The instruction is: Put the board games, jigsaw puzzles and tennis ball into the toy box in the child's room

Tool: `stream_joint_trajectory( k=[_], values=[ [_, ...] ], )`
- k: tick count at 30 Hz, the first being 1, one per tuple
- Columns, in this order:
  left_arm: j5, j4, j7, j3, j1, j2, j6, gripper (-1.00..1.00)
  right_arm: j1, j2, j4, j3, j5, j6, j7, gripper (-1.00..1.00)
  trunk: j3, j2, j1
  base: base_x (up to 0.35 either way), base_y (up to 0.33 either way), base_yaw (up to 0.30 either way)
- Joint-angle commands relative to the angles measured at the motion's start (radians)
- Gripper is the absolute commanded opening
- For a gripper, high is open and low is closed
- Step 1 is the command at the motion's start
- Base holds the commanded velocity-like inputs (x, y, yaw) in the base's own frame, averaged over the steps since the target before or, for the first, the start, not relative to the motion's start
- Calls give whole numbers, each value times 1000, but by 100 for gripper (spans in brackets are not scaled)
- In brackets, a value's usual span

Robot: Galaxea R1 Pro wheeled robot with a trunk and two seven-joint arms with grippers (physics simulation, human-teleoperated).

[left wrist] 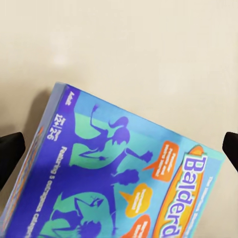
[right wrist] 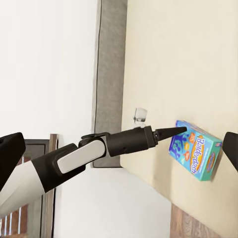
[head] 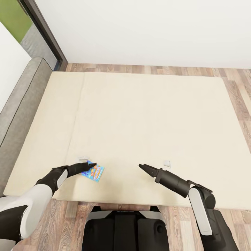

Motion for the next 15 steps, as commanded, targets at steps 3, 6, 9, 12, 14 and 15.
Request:
stream_joint_trajectory(
  k=[3,6,9,12,14,15],
  values=[
    [-2,-1,-5,6,0,1,15,100,0,1,0,-1,0,5,3,100,-1,-1,1,0,0,0],
    [-4,-1,-5,5,0,2,22,100,0,2,0,0,0,5,3,100,-1,-1,1,0,0,0],
    [-6,-1,-4,5,0,2,39,100,0,3,0,1,0,5,2,100,-1,-1,1,0,0,0],
    [-7,-1,7,5,0,2,79,100,0,3,0,1,0,5,3,100,-1,-1,1,0,0,0],
    [-8,-1,22,4,0,1,96,100,0,3,0,2,0,5,3,100,-1,-1,1,0,0,0],
    [-8,-1,28,4,0,1,100,100,0,3,0,2,0,5,3,100,-1,-1,1,0,0,0]
  ],
)
